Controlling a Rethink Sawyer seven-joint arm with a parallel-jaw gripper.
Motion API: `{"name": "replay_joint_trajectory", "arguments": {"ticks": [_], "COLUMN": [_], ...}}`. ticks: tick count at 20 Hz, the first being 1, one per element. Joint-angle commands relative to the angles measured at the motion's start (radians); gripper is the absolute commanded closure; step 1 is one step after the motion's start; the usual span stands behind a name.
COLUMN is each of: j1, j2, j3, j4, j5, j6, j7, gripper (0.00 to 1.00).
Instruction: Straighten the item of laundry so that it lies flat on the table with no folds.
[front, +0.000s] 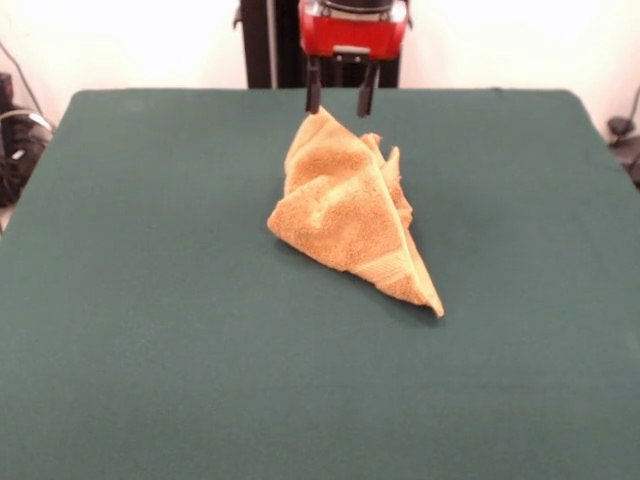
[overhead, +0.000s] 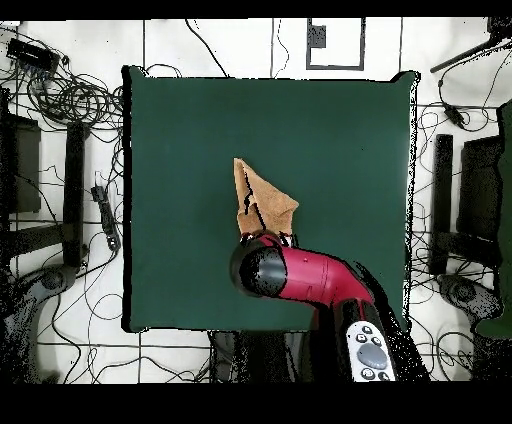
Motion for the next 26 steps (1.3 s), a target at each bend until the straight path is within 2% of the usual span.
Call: {"name": "replay_joint_trajectory", "arguments": {"ticks": [1,8,17,25,26], "j1": [-0.018,-0.023,0.011,-0.008,-0.009], "j2": [0.071,0.14,0.118,0.105,0.104], "j3": [0.073,0.074,0.059,0.074,0.074], "j4": [0.015,-0.027,-0.001,-0.006,-0.002], "j5": [-0.046,-0.065,-0.055,-0.063,-0.053], "j6": [-0.081,-0.124,-0.125,-0.113,-0.102], "j7": [0.109,0.112,0.142,0.118,0.125], "gripper": [0.0,0.0,0.0,0.0,1.0]}}
